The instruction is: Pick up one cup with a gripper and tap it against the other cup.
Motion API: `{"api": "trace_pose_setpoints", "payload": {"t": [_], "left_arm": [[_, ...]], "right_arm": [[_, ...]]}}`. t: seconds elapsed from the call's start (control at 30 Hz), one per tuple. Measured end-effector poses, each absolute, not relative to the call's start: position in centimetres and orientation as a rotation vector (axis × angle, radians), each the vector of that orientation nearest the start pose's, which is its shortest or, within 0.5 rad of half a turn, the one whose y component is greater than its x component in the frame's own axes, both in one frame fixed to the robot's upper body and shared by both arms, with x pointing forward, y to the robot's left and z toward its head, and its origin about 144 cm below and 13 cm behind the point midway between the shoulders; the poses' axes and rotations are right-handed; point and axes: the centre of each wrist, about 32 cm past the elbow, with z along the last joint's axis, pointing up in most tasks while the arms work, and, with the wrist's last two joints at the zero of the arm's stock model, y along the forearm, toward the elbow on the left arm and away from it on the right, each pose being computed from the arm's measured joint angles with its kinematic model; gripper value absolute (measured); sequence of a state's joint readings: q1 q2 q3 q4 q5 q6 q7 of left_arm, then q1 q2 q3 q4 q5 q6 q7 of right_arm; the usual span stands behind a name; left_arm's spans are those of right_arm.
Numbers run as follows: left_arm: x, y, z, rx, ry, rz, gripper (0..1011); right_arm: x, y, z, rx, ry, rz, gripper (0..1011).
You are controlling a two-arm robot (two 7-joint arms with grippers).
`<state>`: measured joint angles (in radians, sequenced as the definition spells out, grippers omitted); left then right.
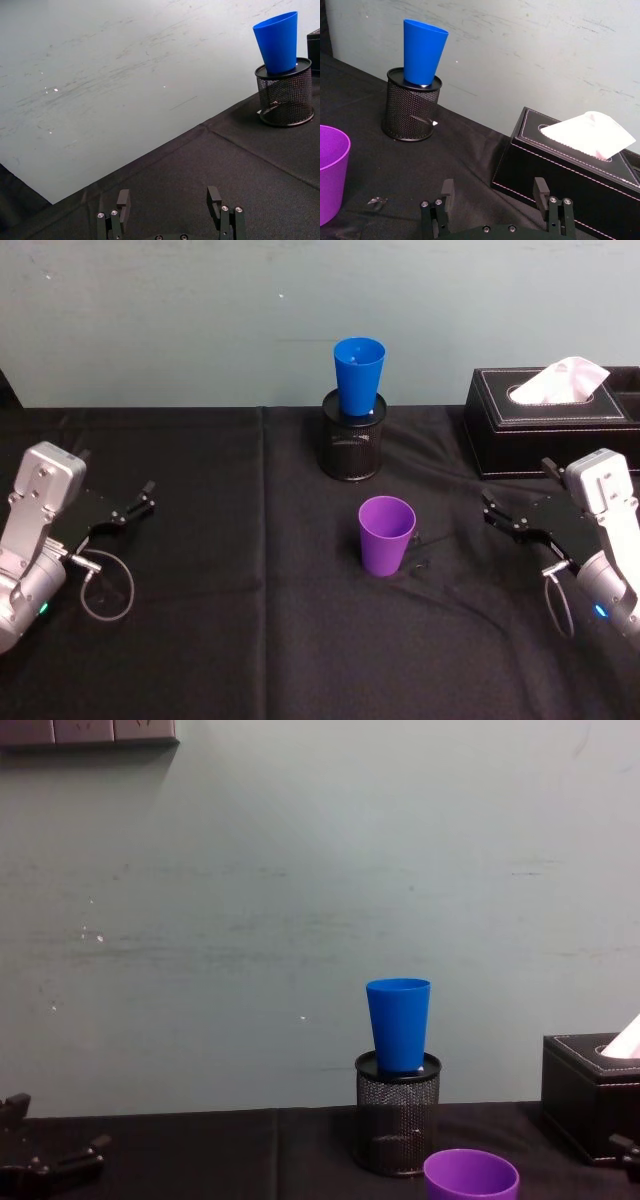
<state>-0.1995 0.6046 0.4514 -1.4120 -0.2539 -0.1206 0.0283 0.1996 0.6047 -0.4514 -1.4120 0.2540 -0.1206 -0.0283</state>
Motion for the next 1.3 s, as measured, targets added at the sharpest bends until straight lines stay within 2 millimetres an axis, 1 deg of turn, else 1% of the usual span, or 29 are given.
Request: {"api": "trace_pose_setpoints", "payload": {"t": [1.3], "left_arm": [[48.86,30.97,113.98,0.304,-0.285,1.248,1000]], "right_arm": [[48.86,-30.97,113.98,-0.304,-0.285,-1.248,1002]]}}
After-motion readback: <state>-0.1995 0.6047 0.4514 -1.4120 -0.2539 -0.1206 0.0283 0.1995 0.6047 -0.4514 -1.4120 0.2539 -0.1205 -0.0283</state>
